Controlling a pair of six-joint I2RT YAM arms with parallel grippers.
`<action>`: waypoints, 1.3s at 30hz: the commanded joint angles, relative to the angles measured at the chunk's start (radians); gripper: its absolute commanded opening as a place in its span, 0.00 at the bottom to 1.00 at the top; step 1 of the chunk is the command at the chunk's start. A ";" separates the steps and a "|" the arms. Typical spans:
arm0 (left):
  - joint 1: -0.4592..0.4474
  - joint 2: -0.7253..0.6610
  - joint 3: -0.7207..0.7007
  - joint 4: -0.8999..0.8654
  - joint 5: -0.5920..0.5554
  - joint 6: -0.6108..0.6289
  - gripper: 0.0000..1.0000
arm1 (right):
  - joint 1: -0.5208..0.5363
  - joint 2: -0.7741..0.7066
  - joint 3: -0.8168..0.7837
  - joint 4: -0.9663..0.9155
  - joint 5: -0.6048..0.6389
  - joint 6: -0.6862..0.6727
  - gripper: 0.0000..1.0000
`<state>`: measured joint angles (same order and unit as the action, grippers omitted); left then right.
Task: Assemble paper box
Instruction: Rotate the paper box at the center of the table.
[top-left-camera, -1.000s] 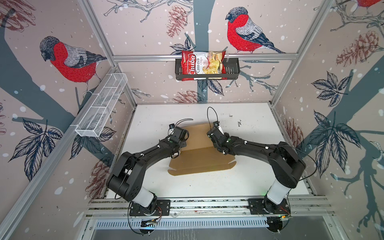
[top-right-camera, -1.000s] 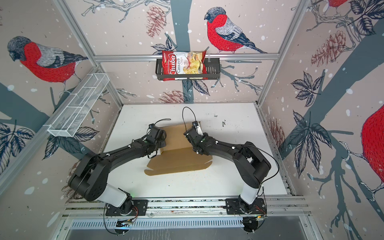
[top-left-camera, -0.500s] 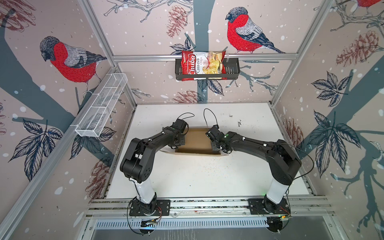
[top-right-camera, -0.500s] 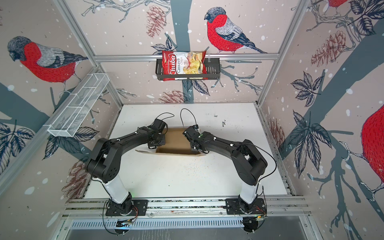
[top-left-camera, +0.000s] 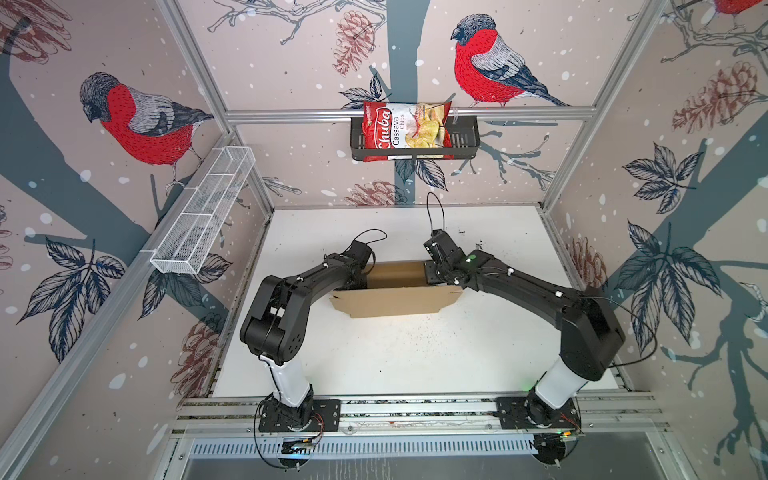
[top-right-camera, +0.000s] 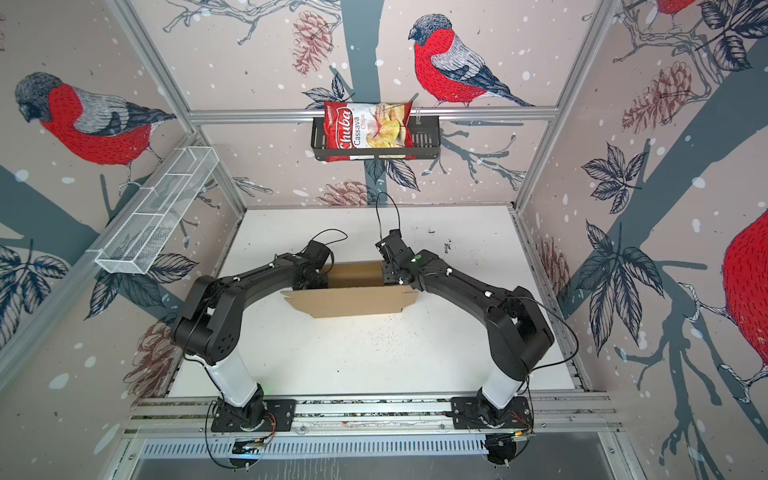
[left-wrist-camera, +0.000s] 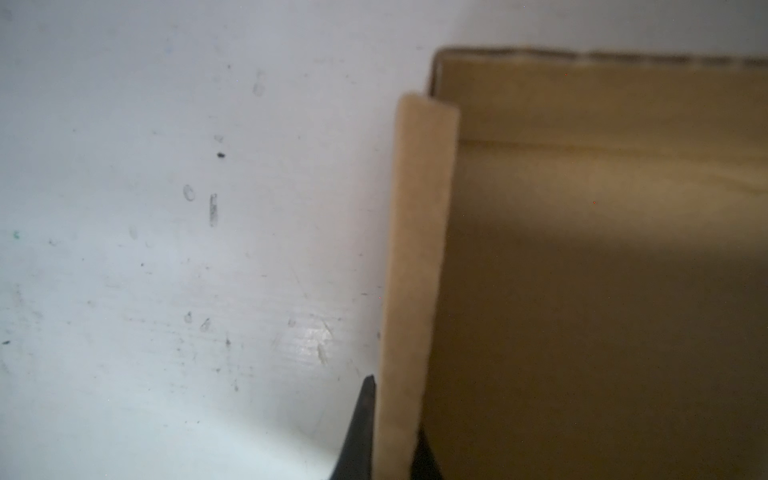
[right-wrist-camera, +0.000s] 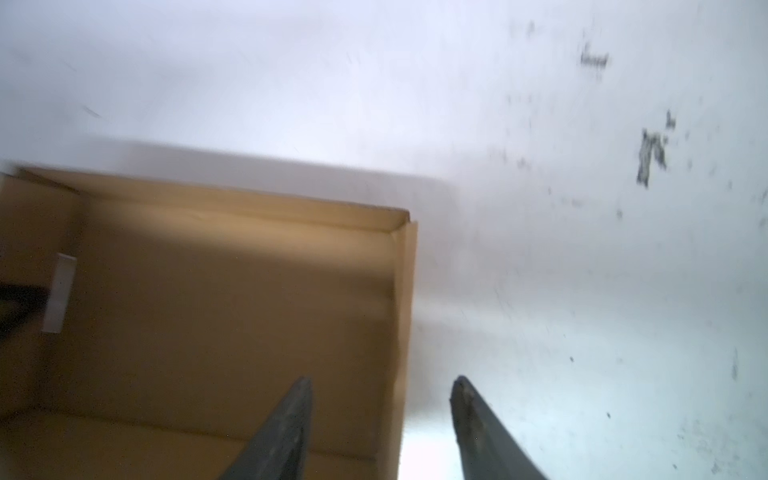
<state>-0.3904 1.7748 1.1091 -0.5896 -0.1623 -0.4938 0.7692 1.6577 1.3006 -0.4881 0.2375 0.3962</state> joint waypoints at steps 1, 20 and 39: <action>0.009 0.001 0.002 -0.021 -0.016 -0.031 0.00 | -0.014 -0.045 0.046 0.045 -0.084 -0.064 0.62; 0.078 -0.016 0.093 -0.057 -0.022 -0.297 0.07 | -0.279 -0.523 -0.109 0.124 -0.250 -0.042 0.78; 0.086 -0.114 -0.016 0.053 0.079 -0.547 0.36 | -0.209 -0.372 -0.126 0.115 -0.442 0.118 0.79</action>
<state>-0.3058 1.6699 1.0931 -0.5278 -0.0795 -1.0248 0.5606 1.2732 1.1687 -0.3744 -0.1898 0.5034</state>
